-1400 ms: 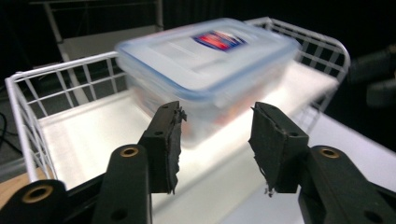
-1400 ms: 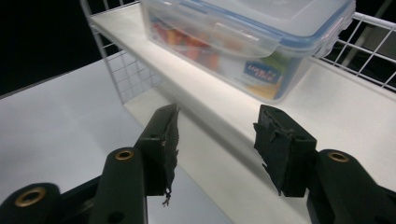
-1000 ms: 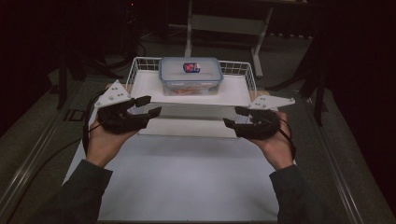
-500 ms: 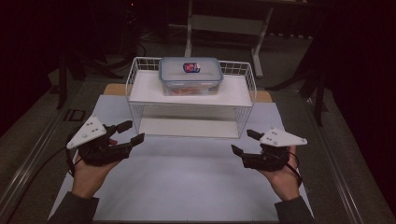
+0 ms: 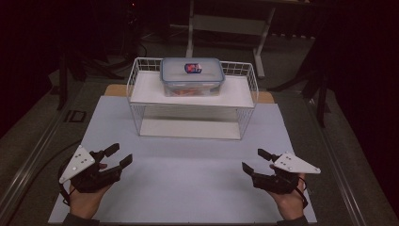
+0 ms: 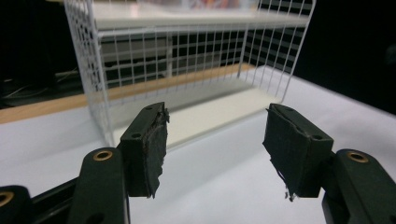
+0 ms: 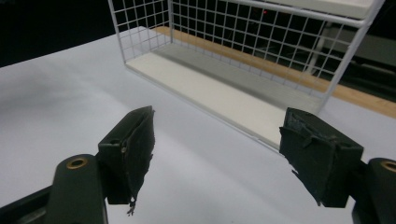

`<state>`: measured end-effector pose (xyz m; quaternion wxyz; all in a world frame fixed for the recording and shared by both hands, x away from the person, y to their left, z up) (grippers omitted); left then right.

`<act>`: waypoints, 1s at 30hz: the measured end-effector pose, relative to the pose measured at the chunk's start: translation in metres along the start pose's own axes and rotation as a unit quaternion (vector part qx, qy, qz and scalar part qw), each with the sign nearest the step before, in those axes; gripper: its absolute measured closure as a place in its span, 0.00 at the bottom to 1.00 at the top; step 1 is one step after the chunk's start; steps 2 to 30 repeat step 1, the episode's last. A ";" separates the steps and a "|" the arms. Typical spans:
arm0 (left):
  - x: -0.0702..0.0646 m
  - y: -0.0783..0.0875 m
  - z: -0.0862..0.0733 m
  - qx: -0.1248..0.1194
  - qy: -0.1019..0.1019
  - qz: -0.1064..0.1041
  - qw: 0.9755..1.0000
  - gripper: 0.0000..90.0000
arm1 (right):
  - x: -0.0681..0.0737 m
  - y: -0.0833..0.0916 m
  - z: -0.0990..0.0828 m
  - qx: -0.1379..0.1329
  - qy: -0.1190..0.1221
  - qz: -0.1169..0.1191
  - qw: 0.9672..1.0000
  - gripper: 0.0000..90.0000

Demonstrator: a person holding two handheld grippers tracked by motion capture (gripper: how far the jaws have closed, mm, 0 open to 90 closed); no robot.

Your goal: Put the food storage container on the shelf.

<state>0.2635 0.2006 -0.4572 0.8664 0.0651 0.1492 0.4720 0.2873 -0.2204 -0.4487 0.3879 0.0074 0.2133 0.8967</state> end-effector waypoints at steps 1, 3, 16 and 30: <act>0.002 0.000 -0.001 0.001 0.004 -0.001 1.000 0.44 | -0.001 0.001 0.000 -0.002 -0.001 -0.003 1.000 0.29; 0.002 0.000 -0.001 0.001 0.004 -0.001 1.000 0.44 | -0.001 0.001 0.000 -0.002 -0.001 -0.003 1.000 0.29; 0.002 0.000 -0.001 0.001 0.004 -0.001 1.000 0.44 | -0.001 0.001 0.000 -0.002 -0.001 -0.003 1.000 0.29; 0.002 0.000 -0.001 0.001 0.004 -0.001 1.000 0.44 | -0.001 0.001 0.000 -0.002 -0.001 -0.003 1.000 0.29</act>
Point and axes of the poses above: each handheld gripper's, and its own axes: y roughly backward along the jaws, z roughly out of its top, x roughly to its left, the point moved 7 cm from there along -y, roughly forward along the jaws, and after that the axes turned 8 degrees about y, right-handed, at the moved point
